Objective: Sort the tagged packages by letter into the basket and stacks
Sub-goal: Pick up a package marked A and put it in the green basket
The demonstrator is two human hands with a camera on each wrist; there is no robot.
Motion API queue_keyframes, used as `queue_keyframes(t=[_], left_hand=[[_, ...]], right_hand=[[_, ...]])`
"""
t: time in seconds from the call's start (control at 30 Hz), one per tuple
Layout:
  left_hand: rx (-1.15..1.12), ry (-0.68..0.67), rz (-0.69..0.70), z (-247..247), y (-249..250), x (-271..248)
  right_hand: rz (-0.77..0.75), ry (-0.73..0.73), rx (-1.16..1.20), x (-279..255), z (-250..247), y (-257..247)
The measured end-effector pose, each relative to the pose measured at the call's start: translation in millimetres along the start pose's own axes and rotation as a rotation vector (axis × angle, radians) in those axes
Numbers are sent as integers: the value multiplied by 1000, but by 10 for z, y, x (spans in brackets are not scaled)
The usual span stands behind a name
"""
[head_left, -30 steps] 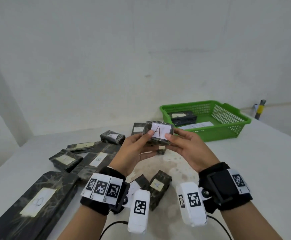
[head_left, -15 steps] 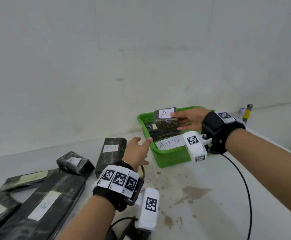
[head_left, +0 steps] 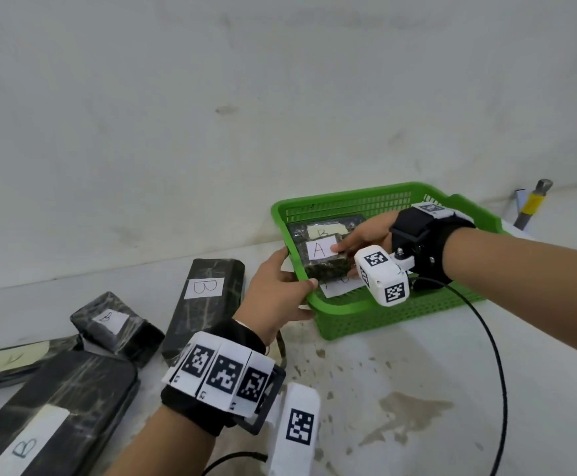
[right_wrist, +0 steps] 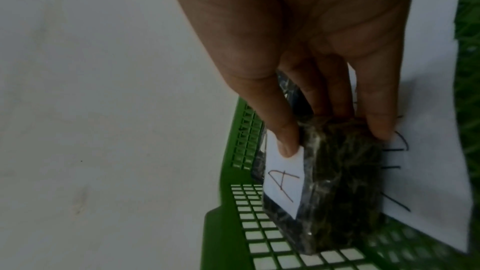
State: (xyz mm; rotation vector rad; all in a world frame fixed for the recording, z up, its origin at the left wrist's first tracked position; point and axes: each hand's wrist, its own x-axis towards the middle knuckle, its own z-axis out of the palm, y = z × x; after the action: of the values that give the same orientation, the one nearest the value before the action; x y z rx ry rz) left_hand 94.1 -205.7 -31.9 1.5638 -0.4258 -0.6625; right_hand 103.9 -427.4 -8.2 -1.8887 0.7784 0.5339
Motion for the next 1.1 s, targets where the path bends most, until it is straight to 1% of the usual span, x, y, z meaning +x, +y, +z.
queue_keyframes(t=[0.17,0.3,0.37,0.53,0.67,0.77,0.87,0.93,0.97,1.03,1.1], left_hand=[[-44,-21,-3,-25,-46,19],[-60,-32,2,-30,-66,25],[-70,-33,0,-27,-72,25],[-106,-10,-7,-17,-80,4],[-150,33,-24,19,-89,-33],[-160,57,-42,23,-55,-59],[-130,75,-76,-30,0,-108],[-76,117,-60,-137,33,-179],[-70,145,-34,-215,48,-218],[-93,208,23,-411,76,-376],[-116,282,74,-640,75,-596]], right_hand=[[17,65,11,109,-10,25],[51,55,120,87,-4,76],[41,62,146,83,2,90],[-15,76,73,81,12,88],[-53,115,122,-98,0,30],[-60,181,42,-309,12,-65],[-78,218,111,-523,107,-119],[-131,253,230,-687,240,-140],[-174,296,273,-764,316,-156],[-300,397,274,-918,477,-195],[-445,429,296,-1067,692,-248]])
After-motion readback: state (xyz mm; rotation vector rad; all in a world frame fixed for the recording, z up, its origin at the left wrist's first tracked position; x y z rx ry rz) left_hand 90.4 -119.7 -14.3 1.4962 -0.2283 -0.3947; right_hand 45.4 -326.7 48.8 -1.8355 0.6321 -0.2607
